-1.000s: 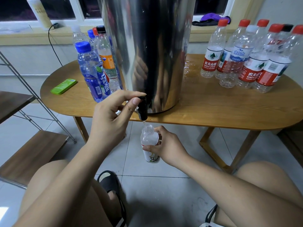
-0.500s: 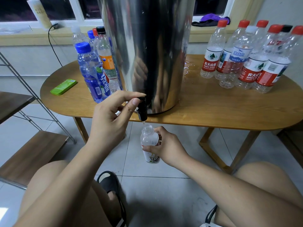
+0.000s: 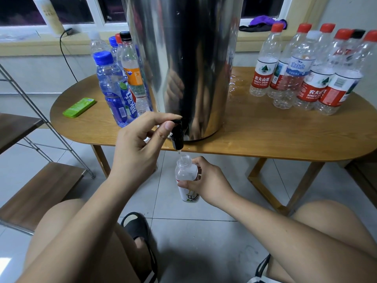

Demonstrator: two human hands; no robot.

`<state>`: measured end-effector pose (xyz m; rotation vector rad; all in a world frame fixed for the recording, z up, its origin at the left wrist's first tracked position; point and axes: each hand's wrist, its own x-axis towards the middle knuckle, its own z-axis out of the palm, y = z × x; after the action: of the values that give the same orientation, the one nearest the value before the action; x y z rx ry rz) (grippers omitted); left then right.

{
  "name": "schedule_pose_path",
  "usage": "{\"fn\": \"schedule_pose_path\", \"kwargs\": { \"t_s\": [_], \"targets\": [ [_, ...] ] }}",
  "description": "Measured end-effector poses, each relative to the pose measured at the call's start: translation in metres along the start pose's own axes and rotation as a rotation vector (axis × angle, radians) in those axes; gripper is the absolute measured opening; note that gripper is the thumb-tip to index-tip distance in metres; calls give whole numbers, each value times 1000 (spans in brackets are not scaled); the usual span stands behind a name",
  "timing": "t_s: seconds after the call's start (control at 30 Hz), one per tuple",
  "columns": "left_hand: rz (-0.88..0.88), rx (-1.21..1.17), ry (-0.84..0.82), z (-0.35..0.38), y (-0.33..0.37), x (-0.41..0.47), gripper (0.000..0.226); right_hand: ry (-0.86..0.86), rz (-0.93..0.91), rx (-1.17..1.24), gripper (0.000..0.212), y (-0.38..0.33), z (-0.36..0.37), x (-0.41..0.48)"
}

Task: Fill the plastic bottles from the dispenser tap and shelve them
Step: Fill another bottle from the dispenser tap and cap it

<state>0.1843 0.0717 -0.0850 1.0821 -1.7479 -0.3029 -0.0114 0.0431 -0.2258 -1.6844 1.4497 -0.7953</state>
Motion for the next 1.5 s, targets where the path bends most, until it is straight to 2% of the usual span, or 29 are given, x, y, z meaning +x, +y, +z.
{"fn": "schedule_pose_path", "kwargs": {
  "t_s": [1.5],
  "targets": [
    [-14,-6,2,0,-1,0,18,-7,2,-14,59,-4,0,-2]
  ]
}}
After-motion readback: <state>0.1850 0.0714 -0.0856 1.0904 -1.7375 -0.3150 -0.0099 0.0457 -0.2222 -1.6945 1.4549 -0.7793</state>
